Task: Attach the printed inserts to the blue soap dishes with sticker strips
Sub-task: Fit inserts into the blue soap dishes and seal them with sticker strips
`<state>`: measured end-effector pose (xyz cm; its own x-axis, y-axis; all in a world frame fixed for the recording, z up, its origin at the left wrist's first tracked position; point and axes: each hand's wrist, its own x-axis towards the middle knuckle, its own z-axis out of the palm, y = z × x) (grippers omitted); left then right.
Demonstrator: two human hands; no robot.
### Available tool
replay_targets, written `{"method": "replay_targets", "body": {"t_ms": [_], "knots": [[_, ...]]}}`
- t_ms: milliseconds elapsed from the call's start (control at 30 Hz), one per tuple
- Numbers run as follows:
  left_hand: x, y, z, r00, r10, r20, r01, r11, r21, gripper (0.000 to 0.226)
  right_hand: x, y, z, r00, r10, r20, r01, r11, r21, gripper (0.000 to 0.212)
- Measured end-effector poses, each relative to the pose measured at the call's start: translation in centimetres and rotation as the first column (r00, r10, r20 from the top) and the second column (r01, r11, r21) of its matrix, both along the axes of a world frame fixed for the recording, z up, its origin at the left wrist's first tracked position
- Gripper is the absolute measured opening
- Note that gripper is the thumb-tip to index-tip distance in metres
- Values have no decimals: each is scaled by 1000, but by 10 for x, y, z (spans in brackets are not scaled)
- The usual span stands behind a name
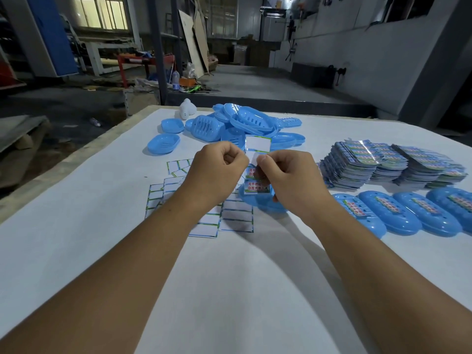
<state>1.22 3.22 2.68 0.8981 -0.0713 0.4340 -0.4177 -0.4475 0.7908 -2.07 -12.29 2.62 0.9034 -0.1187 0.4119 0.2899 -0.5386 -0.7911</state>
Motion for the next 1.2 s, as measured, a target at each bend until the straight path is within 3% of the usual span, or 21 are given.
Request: {"method": "replay_targets", "body": {"t_ms": [167, 267, 367, 667, 867, 1033, 1133, 1200], "knots": [[1, -3, 3, 992, 26, -123, -40, 992, -118, 20, 2, 2, 0, 1000, 10, -18, -10, 1000, 17, 36], [-1, -6, 2, 989, -54, -140, 29, 985, -172, 27, 2, 1, -1, 999, 25, -26, -24, 999, 39, 34], [-4, -5, 0, 990, -110, -86, 97, 986, -139, 27, 2, 0, 0, 999, 27, -26, -25, 997, 66, 32], [8, 6, -2, 998, 18, -56, -20, 999, -29, 22, 9, -11, -2, 996, -28, -79, 31, 999, 40, 27], [13, 10, -4, 995, 80, -67, -77, 996, 55, 29, 10, -22, 0, 992, -60, -113, 56, 998, -37, 29], [19, 16, -2, 978, 160, -137, -157, 987, 35, 32, 8, -30, 5, 986, -147, -80, 132, 977, -168, 31], [19, 22, -2, 951, 263, -163, -242, 960, 141, 32, 7, -27, 4, 984, -170, -54, 155, 965, -212, 32], [20, 27, -5, 926, 352, -138, -288, 893, 345, 36, 6, -24, 2, 984, -173, -43, 159, 960, -230, 32]]}}
